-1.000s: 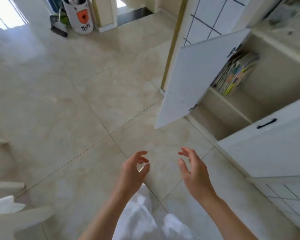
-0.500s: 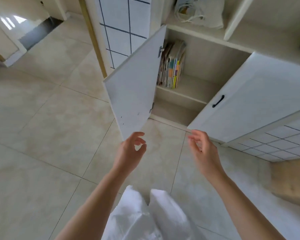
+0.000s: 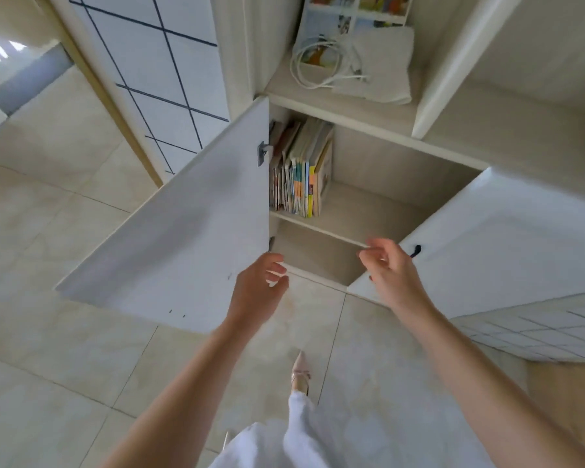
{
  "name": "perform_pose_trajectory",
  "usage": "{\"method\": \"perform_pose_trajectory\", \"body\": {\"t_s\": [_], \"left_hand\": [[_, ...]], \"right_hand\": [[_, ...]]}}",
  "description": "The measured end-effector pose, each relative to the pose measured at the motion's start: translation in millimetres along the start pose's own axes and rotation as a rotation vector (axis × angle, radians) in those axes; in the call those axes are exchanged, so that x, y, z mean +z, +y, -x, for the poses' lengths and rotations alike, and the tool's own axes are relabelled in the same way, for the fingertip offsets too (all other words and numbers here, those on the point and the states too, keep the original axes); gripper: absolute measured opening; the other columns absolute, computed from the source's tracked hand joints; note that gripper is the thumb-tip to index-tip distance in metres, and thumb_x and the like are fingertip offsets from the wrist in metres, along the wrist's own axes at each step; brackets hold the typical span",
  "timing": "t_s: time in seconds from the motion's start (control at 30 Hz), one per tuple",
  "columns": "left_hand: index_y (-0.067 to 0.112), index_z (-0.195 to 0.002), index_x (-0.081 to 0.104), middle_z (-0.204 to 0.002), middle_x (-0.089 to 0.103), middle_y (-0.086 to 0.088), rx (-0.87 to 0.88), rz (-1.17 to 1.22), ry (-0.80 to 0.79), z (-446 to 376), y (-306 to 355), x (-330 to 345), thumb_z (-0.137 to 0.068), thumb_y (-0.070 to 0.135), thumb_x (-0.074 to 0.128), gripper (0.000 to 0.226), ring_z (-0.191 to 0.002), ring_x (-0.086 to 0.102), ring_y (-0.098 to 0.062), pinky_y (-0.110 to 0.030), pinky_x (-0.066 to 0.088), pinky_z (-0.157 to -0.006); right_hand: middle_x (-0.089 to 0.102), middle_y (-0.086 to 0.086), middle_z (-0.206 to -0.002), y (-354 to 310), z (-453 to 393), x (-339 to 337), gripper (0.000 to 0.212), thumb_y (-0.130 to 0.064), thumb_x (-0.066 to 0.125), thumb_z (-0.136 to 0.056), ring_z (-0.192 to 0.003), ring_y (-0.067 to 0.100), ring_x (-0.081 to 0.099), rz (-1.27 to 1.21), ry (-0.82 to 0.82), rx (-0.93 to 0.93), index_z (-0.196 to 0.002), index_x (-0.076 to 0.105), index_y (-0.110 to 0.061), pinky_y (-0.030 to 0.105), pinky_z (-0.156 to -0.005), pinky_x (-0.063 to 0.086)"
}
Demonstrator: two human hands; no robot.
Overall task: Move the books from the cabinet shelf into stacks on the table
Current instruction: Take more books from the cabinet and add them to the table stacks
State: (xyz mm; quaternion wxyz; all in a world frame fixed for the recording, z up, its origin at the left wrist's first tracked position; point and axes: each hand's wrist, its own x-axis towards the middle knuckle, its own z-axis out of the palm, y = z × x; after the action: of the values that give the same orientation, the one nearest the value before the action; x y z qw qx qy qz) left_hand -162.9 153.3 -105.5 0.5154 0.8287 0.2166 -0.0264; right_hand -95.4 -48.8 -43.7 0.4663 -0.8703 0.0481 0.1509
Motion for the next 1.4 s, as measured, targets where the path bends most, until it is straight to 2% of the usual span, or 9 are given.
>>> {"method": "perform_pose_trajectory", "body": {"t_s": [0.13,0.23,0.37,0.47,0.7,0.83,1.0,1.23,1.4], "left_hand": [[0.023,-0.108,0.064,-0.096,0.069,0.008,-0.07,0.026,0.035,-57,7,36,-0.084,0.011,0.066,0.027,-0.082,0.065,-0.005,-0.016,0.05,-0.073],[0.022,-0.11,0.064,-0.101,0.068,0.008,-0.101,0.032,0.044,-95,8,54,-0.085,0.011,0.065,0.027,-0.083,0.065,-0.005,-0.013,0.049,-0.073],[0.022,-0.113,0.063,-0.107,0.067,0.007,-0.117,0.029,0.008,-141,4,75,-0.086,0.007,0.062,0.031,-0.085,0.062,-0.001,-0.004,0.041,-0.068],[0.021,-0.12,0.06,-0.114,0.066,0.006,-0.097,0.033,-0.044,-176,-4,90,-0.087,0.007,0.062,0.036,-0.093,0.063,-0.007,-0.008,0.041,-0.072],[0.024,-0.142,0.042,-0.14,0.054,0.001,-0.001,0.103,0.098,-250,-15,120,-0.089,0.009,0.062,0.058,-0.121,0.055,-0.013,-0.037,0.051,-0.099],[0.026,-0.148,0.032,-0.147,0.046,0.001,0.023,0.143,0.112,-271,-21,136,-0.089,0.007,0.058,0.068,-0.132,0.047,-0.018,-0.047,0.048,-0.103],[0.026,-0.148,0.03,-0.148,0.042,0.002,0.022,0.2,0.182,-279,-26,149,-0.089,0.007,0.058,0.068,-0.132,0.046,-0.018,-0.048,0.048,-0.102],[0.025,-0.151,0.022,-0.151,0.033,0.003,0.076,0.131,0.158,-277,-33,167,-0.087,0.006,0.058,0.076,-0.135,0.04,-0.019,-0.043,0.049,-0.101],[0.027,-0.15,0.019,-0.149,0.029,0.008,0.08,0.178,0.161,-280,-34,179,-0.086,0.007,0.059,0.078,-0.137,0.035,-0.014,-0.043,0.046,-0.105]], "right_hand": [[0.065,-0.001,-0.11,-6,-86,-9,0.032,-0.026,0.056,-0.094,-0.102,0.016,0.061,0.031,-0.085,-0.041,-0.124,0.057,-0.016,0.032,-0.091,0.049],[0.061,-0.004,-0.111,-12,-132,-9,0.033,-0.027,0.054,-0.096,-0.1,0.01,0.057,0.076,-0.171,-0.081,-0.127,0.054,-0.016,0.016,-0.077,0.044],[0.064,-0.009,-0.111,-12,-184,4,0.026,-0.032,0.049,-0.097,-0.102,0.006,0.06,0.06,-0.228,-0.074,-0.12,0.056,-0.021,0.023,-0.08,0.049],[0.06,-0.012,-0.102,-13,-222,24,0.022,-0.031,0.047,-0.099,-0.089,-0.002,0.058,0.06,-0.259,-0.069,-0.116,0.054,-0.02,0.012,-0.067,0.047],[0.059,0.005,-0.11,-26,-309,74,0.056,-0.052,0.043,-0.096,-0.086,0.013,0.059,0.13,-0.204,0.023,-0.136,0.041,-0.012,0.038,-0.083,0.054],[0.051,0.001,-0.091,-37,-336,97,0.072,-0.058,0.039,-0.095,-0.068,0.01,0.051,0.177,-0.223,0.056,-0.146,0.021,-0.011,0.03,-0.061,0.051],[0.044,0.018,-0.143,-39,-351,116,0.078,-0.066,0.043,-0.089,-0.118,0.039,0.053,0.124,-0.278,0.192,-0.148,0.02,-0.02,0.059,-0.095,0.048],[0.048,0.016,-0.14,-32,-359,114,0.082,-0.065,0.058,-0.081,-0.116,0.045,0.054,0.036,-0.342,0.262,-0.143,0.031,-0.019,0.062,-0.09,0.049],[0.054,0.017,-0.131,-30,-359,100,0.1,-0.067,0.065,-0.062,-0.099,0.041,0.065,0.048,-0.371,0.241,-0.141,0.032,-0.015,0.058,-0.074,0.056]]}}
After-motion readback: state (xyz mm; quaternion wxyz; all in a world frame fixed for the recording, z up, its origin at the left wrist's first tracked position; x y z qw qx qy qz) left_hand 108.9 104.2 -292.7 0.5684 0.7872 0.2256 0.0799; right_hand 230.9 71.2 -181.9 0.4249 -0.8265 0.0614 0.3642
